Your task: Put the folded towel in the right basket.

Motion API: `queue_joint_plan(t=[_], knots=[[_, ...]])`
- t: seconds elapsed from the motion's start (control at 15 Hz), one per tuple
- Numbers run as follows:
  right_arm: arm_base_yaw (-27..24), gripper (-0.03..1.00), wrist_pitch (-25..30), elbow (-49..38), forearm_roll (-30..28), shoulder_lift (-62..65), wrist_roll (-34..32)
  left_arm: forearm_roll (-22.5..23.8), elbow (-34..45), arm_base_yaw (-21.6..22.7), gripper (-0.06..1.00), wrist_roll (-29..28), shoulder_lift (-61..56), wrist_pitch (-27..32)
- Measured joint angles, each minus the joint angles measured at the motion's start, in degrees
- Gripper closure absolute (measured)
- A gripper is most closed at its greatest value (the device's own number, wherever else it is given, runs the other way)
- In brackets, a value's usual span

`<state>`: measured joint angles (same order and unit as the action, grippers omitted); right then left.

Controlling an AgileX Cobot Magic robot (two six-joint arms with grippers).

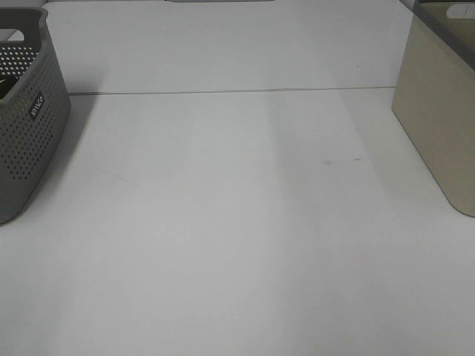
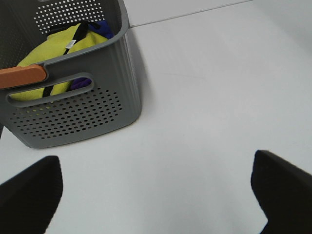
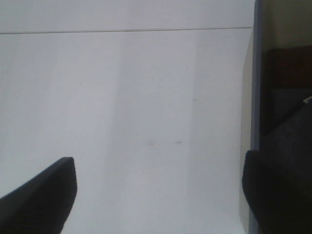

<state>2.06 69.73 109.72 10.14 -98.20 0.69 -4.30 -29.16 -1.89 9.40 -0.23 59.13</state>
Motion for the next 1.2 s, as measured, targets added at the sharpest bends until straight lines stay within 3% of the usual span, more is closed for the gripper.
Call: queue_joint_plan(t=[0.13, 0.2, 0.33, 0.67, 0.87, 1.2], knots=[[0.0, 0.12, -0.06, -6.47, -1.83, 6.7, -0.69, 0.0, 0.0, 0.0, -0.04, 0.0, 0.0, 0.0], [0.0, 0.12, -0.06, -15.53, -4.01, 14.27, -0.97, 0.0, 0.0, 0.0, -0.04, 0.0, 0.0, 0.0], [0.0, 0.12, -0.06, -23.32, -5.33, 20.4, -1.03, 0.0, 0.0, 0.0, -0.04, 0.0, 0.0, 0.0], [0.0, 0.12, -0.29, -52.08, -7.39, 41.2, -1.95, 0.0, 0.0, 0.0, -0.04, 0.0, 0.0, 0.0], [0.0, 0.12, -4.18, -68.01, -7.68, 54.83, -1.95, 0.0, 0.0, 0.0, -0.04, 0.0, 0.0, 0.0], [0.0, 0.12, -9.11, -80.1, -8.14, 75.69, -1.95, 0.0, 0.0, 0.0, -0.04, 0.0, 0.0, 0.0]])
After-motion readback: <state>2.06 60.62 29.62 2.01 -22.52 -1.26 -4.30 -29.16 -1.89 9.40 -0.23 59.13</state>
